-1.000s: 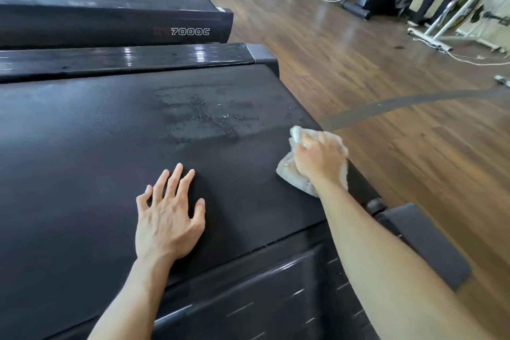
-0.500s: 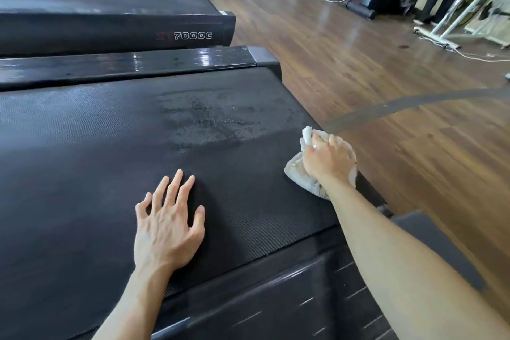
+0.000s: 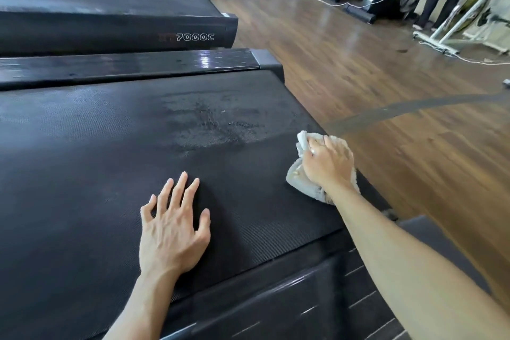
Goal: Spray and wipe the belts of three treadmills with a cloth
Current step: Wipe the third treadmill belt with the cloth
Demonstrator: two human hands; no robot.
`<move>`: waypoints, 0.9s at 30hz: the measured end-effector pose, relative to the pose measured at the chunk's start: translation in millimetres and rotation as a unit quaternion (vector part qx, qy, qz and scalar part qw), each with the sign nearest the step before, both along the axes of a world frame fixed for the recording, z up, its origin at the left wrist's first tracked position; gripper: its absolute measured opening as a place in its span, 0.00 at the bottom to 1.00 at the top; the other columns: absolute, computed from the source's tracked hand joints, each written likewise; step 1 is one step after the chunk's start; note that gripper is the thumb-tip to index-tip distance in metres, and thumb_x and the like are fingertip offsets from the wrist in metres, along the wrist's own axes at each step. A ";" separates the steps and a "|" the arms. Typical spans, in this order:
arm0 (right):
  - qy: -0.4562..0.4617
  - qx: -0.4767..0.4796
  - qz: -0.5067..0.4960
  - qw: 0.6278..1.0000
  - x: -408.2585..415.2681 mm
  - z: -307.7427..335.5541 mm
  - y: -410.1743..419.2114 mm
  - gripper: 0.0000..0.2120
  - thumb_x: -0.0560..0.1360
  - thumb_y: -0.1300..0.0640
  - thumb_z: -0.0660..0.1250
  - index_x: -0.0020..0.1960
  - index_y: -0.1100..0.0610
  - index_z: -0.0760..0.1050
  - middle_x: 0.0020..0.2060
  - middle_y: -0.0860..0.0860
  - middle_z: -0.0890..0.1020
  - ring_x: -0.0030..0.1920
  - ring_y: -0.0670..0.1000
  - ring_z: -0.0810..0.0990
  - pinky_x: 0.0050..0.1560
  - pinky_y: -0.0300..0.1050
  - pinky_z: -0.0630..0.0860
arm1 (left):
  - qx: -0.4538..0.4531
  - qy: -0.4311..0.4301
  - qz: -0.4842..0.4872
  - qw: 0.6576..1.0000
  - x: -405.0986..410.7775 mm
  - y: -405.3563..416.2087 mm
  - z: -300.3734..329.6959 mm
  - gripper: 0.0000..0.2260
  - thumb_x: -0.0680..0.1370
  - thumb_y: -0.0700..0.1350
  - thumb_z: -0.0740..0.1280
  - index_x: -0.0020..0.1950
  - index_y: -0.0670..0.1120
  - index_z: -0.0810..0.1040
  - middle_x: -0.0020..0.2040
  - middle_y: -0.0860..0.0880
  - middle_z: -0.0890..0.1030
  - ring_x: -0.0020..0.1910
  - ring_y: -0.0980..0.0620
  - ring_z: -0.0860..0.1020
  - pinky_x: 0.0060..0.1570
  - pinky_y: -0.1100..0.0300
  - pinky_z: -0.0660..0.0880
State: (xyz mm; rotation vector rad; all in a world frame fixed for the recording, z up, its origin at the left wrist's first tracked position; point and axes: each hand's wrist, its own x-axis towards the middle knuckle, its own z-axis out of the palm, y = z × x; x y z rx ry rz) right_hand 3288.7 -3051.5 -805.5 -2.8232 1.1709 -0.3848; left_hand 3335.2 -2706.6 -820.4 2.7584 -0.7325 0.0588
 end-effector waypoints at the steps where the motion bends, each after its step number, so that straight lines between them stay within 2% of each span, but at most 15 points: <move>1: -0.005 0.003 0.031 1.000 16.2 2.9 5.2 0.28 0.78 0.42 0.42 0.63 0.40 0.78 0.59 0.45 0.79 0.64 0.53 0.73 0.70 0.55 0.66 | 0.001 0.000 0.001 1.000 -0.2 0.1 -0.4 0.33 0.76 0.63 0.46 0.81 0.56 0.61 0.83 0.56 0.54 0.82 0.52 0.51 0.76 0.47 0.52; 2: 0.015 -0.007 0.077 0.997 27.3 6.6 17.0 0.26 0.78 0.42 0.42 0.63 0.38 0.76 0.57 0.44 0.79 0.63 0.52 0.73 0.69 0.54 0.66 | 0.000 -0.002 0.002 1.000 0.3 0.2 -0.5 0.33 0.76 0.63 0.46 0.81 0.56 0.60 0.83 0.56 0.54 0.82 0.52 0.51 0.77 0.47 0.52; 4: 0.047 -0.039 0.204 0.977 22.6 11.6 47.7 0.20 0.79 0.47 0.49 0.64 0.42 0.75 0.58 0.46 0.80 0.61 0.54 0.74 0.67 0.53 0.67 | 0.000 -0.005 0.003 1.000 0.0 0.3 -1.2 0.32 0.77 0.63 0.46 0.80 0.56 0.61 0.83 0.56 0.55 0.82 0.52 0.52 0.77 0.47 0.53; 6: 0.013 -0.032 0.296 0.954 -12.9 11.3 71.8 0.19 0.79 0.53 0.57 0.67 0.48 0.78 0.65 0.50 0.79 0.67 0.55 0.73 0.73 0.51 0.61 | -0.001 -0.004 0.001 1.000 0.0 0.6 -1.5 0.32 0.77 0.63 0.47 0.80 0.56 0.62 0.82 0.56 0.55 0.82 0.52 0.52 0.76 0.47 0.53; 8: -0.012 0.003 0.286 0.958 -47.2 8.9 69.8 0.21 0.80 0.51 0.55 0.68 0.50 0.79 0.70 0.50 0.77 0.72 0.52 0.69 0.77 0.46 0.56 | 0.000 -0.005 0.003 1.000 -0.4 0.9 -2.6 0.32 0.77 0.62 0.47 0.80 0.56 0.62 0.82 0.56 0.55 0.82 0.53 0.53 0.76 0.47 0.53; 9: -0.016 -0.003 0.265 0.964 -55.3 5.5 60.4 0.23 0.80 0.49 0.53 0.68 0.49 0.79 0.70 0.48 0.77 0.72 0.50 0.70 0.77 0.47 0.58 | 0.000 -0.008 0.004 1.000 -0.4 0.6 -3.0 0.32 0.77 0.62 0.47 0.80 0.56 0.62 0.82 0.56 0.56 0.82 0.53 0.53 0.76 0.47 0.53; 11: -0.022 -0.025 0.219 0.975 -45.0 3.2 40.4 0.24 0.81 0.46 0.49 0.66 0.47 0.79 0.65 0.46 0.79 0.68 0.50 0.72 0.74 0.50 0.64 | -0.003 -0.010 0.004 1.000 0.1 0.4 -3.3 0.31 0.77 0.62 0.48 0.80 0.55 0.64 0.82 0.55 0.57 0.81 0.52 0.54 0.76 0.47 0.53; 13: -0.007 -0.045 0.169 0.985 -14.4 9.8 27.8 0.23 0.84 0.44 0.47 0.64 0.46 0.79 0.61 0.44 0.80 0.65 0.49 0.75 0.72 0.49 0.65 | -0.004 -0.007 0.001 1.000 0.8 -0.2 -3.6 0.31 0.77 0.62 0.49 0.79 0.55 0.64 0.82 0.55 0.58 0.81 0.51 0.55 0.76 0.47 0.53; 15: 0.010 -0.061 0.149 0.987 23.3 16.0 21.5 0.17 0.86 0.47 0.51 0.63 0.46 0.78 0.58 0.45 0.82 0.61 0.52 0.77 0.68 0.49 0.66 | -0.005 -0.008 0.005 1.000 0.2 -0.5 -3.7 0.31 0.77 0.62 0.49 0.79 0.55 0.64 0.82 0.55 0.58 0.81 0.52 0.55 0.76 0.47 0.53; 18: 0.032 -0.013 0.187 0.982 66.7 14.8 41.1 0.18 0.82 0.48 0.50 0.63 0.41 0.76 0.61 0.44 0.81 0.65 0.54 0.75 0.66 0.51 0.67 | -0.001 -0.007 0.007 1.000 -0.1 -0.4 -3.5 0.31 0.77 0.62 0.49 0.79 0.55 0.64 0.82 0.56 0.58 0.81 0.52 0.54 0.76 0.48 0.52; 21: 0.071 0.049 0.302 0.950 52.4 1.4 78.9 0.23 0.81 0.45 0.49 0.69 0.41 0.75 0.75 0.46 0.72 0.79 0.55 0.62 0.76 0.56 0.59 | -0.001 -0.002 0.007 1.000 0.4 -0.3 -3.7 0.31 0.77 0.61 0.49 0.79 0.55 0.64 0.82 0.56 0.57 0.81 0.52 0.55 0.76 0.48 0.52; 22: 0.059 0.052 0.337 0.938 33.6 1.5 81.2 0.21 0.81 0.46 0.51 0.69 0.43 0.76 0.75 0.46 0.71 0.78 0.54 0.62 0.77 0.56 0.58 | 0.003 -0.002 0.007 1.000 -0.3 -0.3 -3.6 0.31 0.77 0.61 0.49 0.79 0.55 0.64 0.82 0.56 0.57 0.81 0.53 0.54 0.76 0.48 0.51; 24: 0.037 0.035 0.362 0.931 -4.5 5.0 67.3 0.21 0.80 0.49 0.53 0.67 0.46 0.77 0.71 0.45 0.74 0.74 0.50 0.66 0.77 0.50 0.60 | 0.003 -0.002 0.009 1.000 -1.2 -1.4 -2.5 0.31 0.77 0.61 0.49 0.80 0.55 0.64 0.82 0.56 0.57 0.81 0.52 0.54 0.76 0.49 0.51; 25: 0.037 0.026 0.350 0.936 -13.7 10.2 55.2 0.23 0.78 0.50 0.53 0.68 0.48 0.77 0.71 0.46 0.75 0.73 0.50 0.68 0.75 0.47 0.60 | 0.002 -0.003 0.008 1.000 -1.7 -1.1 -1.9 0.31 0.77 0.61 0.49 0.80 0.55 0.64 0.82 0.56 0.57 0.81 0.52 0.54 0.76 0.49 0.51; 27: 0.047 0.011 0.288 0.956 -1.2 14.4 27.1 0.26 0.77 0.49 0.50 0.68 0.49 0.77 0.70 0.48 0.77 0.71 0.53 0.70 0.72 0.47 0.62 | -0.002 0.001 0.008 1.000 -0.4 -0.5 -0.7 0.31 0.77 0.62 0.48 0.80 0.56 0.63 0.82 0.55 0.56 0.82 0.53 0.53 0.76 0.49 0.49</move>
